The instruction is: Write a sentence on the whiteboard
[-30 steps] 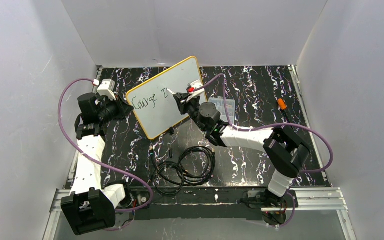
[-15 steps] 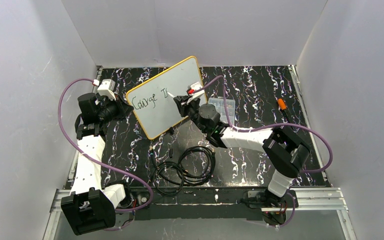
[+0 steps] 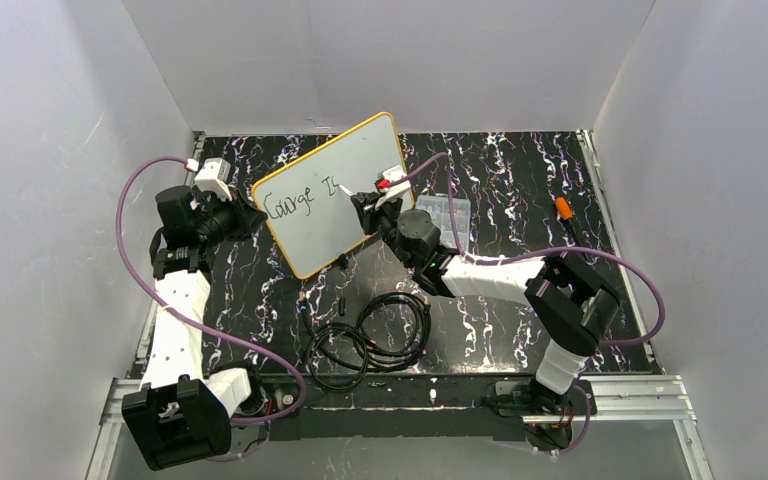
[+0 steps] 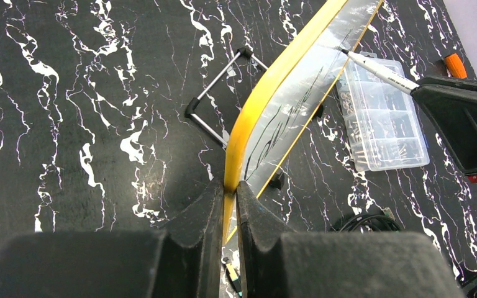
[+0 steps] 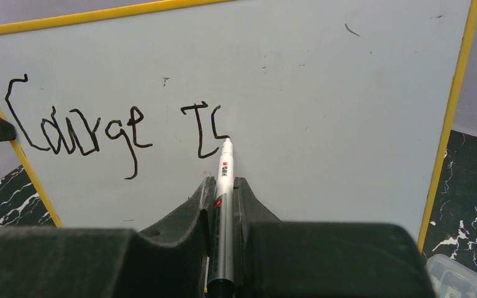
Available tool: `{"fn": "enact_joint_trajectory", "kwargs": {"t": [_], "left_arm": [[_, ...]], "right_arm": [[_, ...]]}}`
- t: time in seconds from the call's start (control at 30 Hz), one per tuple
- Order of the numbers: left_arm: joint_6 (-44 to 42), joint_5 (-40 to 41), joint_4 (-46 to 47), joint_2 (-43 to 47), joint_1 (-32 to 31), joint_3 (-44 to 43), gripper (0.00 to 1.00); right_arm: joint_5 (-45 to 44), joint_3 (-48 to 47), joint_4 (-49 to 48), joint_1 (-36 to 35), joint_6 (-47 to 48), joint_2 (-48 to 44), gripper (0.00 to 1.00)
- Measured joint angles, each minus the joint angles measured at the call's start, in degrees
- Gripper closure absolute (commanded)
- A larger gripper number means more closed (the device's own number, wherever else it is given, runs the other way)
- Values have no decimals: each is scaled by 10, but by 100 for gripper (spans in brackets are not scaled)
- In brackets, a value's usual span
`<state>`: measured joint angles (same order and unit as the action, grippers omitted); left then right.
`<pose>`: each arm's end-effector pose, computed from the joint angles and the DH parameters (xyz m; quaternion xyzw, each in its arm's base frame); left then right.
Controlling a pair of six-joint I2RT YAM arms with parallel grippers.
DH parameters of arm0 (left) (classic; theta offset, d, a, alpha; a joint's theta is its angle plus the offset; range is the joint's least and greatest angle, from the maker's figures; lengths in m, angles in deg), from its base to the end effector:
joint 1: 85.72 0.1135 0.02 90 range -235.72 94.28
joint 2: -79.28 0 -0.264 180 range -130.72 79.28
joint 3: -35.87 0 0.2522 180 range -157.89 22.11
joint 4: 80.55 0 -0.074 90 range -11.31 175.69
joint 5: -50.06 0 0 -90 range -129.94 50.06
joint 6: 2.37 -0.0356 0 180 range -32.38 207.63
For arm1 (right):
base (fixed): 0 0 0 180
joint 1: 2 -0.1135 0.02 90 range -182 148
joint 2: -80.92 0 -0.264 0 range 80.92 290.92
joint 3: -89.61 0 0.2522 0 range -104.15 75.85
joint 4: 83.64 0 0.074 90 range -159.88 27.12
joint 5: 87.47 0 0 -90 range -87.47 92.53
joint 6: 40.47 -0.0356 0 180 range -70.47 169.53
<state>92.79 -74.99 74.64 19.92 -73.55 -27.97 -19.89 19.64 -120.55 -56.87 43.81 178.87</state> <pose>0.2327 0.0293 0.3245 0.0521 0.7997 -0.2134 0.5588 0.2326 0.3069 0.2732 -0.1308 0.6412 0.2670 0.7074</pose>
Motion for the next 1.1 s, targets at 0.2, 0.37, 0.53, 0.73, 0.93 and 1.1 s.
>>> {"fn": "enact_joint_trajectory", "kwargs": {"t": [0.2,0.37,0.53,0.73,0.93,1.1], "left_arm": [[0,0,0,0,0,0,100],[0,0,0,0,0,0,100],[0,0,0,0,0,0,100],[0,-1,0,0,0,0,100],[0,-1,0,0,0,0,100],[0,-1,0,0,0,0,100]], "right_arm": [[-4,0,0,0,9,0,99],[-5,-3,0,0,16,0,99],[-6,-8,-1,0,18,0,99],[-3,-19,0,0,20,0,99],[3,-25,-1,0,19,0,99],[6,-26,-1,0,19,0,99]]}}
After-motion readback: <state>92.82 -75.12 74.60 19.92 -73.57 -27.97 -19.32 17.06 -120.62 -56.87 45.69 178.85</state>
